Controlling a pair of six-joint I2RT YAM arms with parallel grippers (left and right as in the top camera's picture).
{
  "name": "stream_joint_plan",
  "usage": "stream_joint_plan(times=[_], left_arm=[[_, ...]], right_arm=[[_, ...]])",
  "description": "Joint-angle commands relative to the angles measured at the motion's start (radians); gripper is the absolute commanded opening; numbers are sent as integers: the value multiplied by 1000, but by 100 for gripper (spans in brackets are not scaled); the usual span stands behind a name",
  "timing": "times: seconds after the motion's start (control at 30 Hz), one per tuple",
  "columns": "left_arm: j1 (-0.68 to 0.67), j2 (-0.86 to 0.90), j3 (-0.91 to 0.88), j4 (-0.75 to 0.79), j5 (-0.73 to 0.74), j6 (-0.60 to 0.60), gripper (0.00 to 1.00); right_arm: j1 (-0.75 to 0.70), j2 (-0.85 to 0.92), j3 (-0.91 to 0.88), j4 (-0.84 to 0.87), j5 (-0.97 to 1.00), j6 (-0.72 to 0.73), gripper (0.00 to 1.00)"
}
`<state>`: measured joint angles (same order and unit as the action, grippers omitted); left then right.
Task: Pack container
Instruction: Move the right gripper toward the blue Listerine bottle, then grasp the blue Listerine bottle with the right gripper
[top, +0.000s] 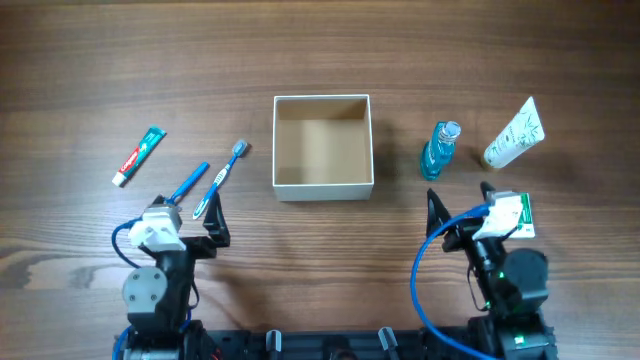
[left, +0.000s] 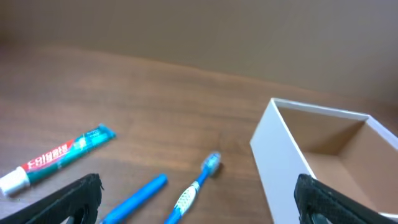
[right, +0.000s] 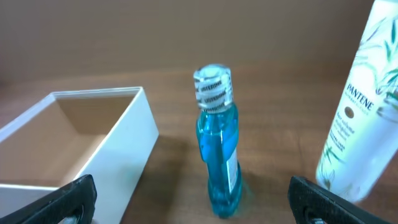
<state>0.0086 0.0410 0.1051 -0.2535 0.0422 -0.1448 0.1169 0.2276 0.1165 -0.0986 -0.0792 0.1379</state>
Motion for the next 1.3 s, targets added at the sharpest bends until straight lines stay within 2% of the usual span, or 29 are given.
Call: stream_joint_plan(times=[0.0,0.17,0.33,0.4,0.67,0.8,0.93,0.97,1.13,1.27], left_arm=[[6,105,201,-92,-23,-74,100],[6,360,527,-314,-73,-73,100],[6,675,849,-608,-69,-73,100],[6,768,928,-691,-69,-73,100],[6,954,964,-731,-13,-73,100],[6,985,964,-731,-13,-73,100],[6,1001,964,-730,-13,-73,100],[6,1001,964,-731,-13,-73,100],[6,1001,964,-730,-13,-73,100],[6,1001,964,-728,-13,-73,100]], right_arm=[[-4,165,241,-78,-27,18,100],[-4,421,601,-383,-27,9,100],[-4,691,942,-745,-27,-79,100],[-4,768,1021,-797,-27,-82,100],[-4,985,1056,-719,19,-82,99],[-4,1094,1056,-673,19,-82,89],[-4,1193,1056,-635,26,-57,84],[-4,1211,1056,-634,32,-55,79],[-4,1257,1056,-635,47,-26,77],[-4,1260,1056,-630,64,-22,70]])
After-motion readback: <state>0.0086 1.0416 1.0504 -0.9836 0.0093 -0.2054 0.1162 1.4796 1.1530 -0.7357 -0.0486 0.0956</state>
